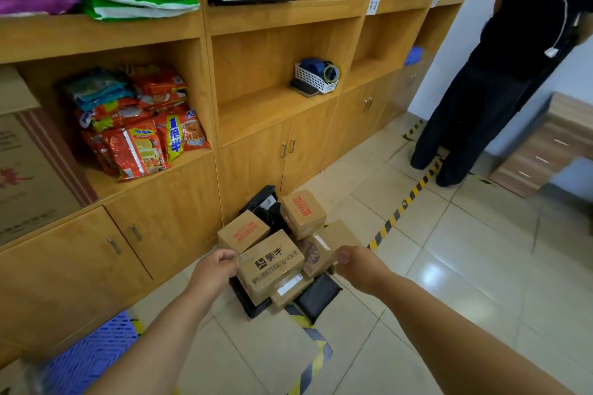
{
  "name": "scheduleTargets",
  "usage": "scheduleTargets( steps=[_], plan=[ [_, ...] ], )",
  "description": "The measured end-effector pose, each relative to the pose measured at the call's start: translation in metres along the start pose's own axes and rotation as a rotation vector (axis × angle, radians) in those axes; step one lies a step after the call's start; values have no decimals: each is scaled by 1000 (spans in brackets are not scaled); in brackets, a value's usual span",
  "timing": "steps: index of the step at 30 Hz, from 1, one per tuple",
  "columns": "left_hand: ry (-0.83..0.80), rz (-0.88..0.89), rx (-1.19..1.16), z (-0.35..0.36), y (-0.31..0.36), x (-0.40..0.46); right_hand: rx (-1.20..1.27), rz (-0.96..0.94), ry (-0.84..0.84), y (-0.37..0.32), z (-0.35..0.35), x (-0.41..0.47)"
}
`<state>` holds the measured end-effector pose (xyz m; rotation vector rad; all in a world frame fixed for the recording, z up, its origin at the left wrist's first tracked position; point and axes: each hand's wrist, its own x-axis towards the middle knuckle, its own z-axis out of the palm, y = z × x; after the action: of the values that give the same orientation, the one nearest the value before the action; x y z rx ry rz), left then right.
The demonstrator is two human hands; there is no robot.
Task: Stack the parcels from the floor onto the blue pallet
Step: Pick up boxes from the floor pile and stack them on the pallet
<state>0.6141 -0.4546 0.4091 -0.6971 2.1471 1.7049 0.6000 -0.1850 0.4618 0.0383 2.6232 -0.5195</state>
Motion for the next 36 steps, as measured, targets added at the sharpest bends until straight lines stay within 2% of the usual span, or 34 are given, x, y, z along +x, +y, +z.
scheduleTargets(
  steps=[6, 11, 16, 23, 29, 36],
  plan=[
    [-1, -69, 27, 24, 12, 44, 85, -23, -71, 5, -19, 75],
    [107, -119, 5, 48, 27, 85, 50, -82, -132, 13, -36, 145],
    [241, -206, -95, 90, 54, 134, 140, -120, -241, 31, -67, 227],
    [356, -358, -176, 155, 66, 190, 40, -220, -370, 73, -86, 351],
    [370, -500, -169, 188, 43, 237, -119, -259, -487, 88, -61, 433],
    [357, -612, -104, 201, -21, 297, -185, -219, -610, 106, 11, 493]
  ],
)
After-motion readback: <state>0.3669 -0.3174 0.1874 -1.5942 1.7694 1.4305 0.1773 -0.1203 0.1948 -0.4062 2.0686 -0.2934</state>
